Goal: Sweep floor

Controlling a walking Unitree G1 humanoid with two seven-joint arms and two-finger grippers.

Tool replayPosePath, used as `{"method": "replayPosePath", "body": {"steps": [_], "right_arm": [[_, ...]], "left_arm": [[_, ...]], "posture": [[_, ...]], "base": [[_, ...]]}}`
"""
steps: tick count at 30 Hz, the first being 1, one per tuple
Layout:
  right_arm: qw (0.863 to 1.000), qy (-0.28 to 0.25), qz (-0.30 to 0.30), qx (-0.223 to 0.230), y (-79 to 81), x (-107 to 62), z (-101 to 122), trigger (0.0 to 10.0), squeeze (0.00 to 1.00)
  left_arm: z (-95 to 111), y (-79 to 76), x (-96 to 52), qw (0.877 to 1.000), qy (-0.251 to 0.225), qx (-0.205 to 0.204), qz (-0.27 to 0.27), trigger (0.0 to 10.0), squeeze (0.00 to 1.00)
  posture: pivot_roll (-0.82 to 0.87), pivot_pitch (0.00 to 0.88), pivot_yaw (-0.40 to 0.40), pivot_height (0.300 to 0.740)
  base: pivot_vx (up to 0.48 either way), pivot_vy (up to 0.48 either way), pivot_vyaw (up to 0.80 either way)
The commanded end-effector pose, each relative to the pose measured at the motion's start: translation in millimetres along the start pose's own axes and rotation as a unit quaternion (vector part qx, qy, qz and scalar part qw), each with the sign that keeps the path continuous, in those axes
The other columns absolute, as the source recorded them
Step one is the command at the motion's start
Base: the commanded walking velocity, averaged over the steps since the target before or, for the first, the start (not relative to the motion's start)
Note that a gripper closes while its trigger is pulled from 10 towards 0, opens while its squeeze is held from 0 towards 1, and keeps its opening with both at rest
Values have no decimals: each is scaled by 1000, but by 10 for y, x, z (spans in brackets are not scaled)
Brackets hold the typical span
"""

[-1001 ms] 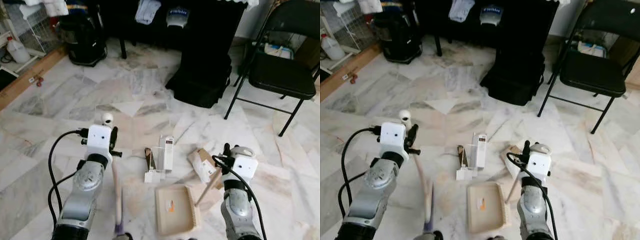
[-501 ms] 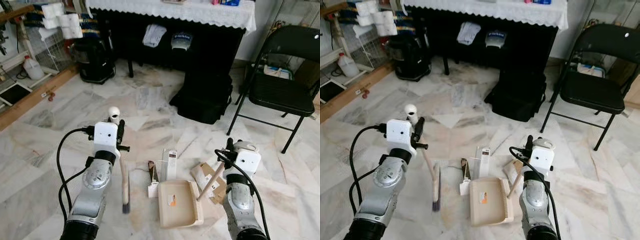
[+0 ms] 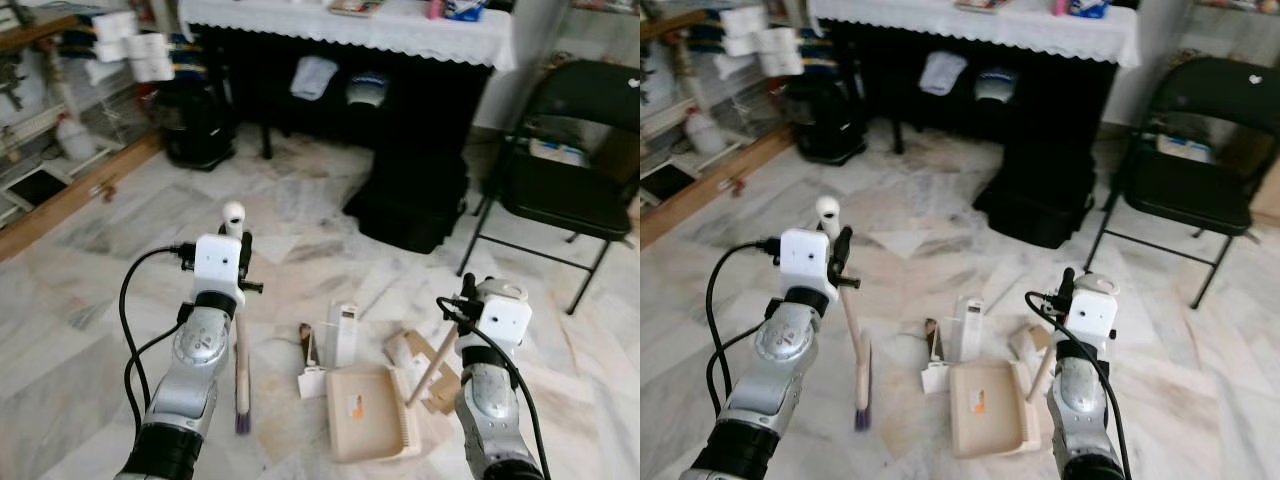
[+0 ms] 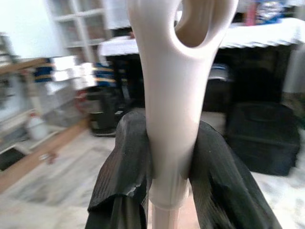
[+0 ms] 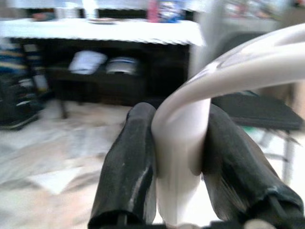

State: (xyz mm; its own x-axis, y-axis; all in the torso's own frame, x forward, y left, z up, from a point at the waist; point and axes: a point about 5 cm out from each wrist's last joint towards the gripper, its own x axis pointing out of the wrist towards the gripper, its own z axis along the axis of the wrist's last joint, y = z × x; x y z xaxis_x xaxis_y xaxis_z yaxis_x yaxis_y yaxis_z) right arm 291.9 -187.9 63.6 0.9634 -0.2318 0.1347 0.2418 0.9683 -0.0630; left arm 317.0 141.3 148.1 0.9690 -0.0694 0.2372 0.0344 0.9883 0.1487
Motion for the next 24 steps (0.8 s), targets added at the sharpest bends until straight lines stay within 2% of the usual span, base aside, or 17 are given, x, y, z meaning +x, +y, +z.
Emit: {"method": "replayPosePath", "body": {"steps": [1, 8, 13, 24], "right_arm": [[999, -33, 7, 5, 59, 58, 143, 10000, 0], [998, -69, 4, 1, 54, 121, 330, 10000, 0], [995, -101, 7, -3, 45, 225, 521, 10000, 0], [994, -108, 5, -9, 2, 283, 618, 10000, 0]], "left_arm": [[74, 51, 28, 1000, -22, 9, 10, 10000, 0], [121, 94, 64, 999, -33, 12, 17, 10000, 0], [173, 139, 122, 998, -43, 14, 36, 10000, 0], [144, 175, 104, 998, -35, 21, 52, 10000, 0]], "posture": [[44, 0, 2, 740], [39, 0, 5, 740], [35, 0, 4, 740], [35, 0, -2, 740]], "base": [[0, 0, 800], [0, 0, 796], [0, 0, 795], [0, 0, 800]]}}
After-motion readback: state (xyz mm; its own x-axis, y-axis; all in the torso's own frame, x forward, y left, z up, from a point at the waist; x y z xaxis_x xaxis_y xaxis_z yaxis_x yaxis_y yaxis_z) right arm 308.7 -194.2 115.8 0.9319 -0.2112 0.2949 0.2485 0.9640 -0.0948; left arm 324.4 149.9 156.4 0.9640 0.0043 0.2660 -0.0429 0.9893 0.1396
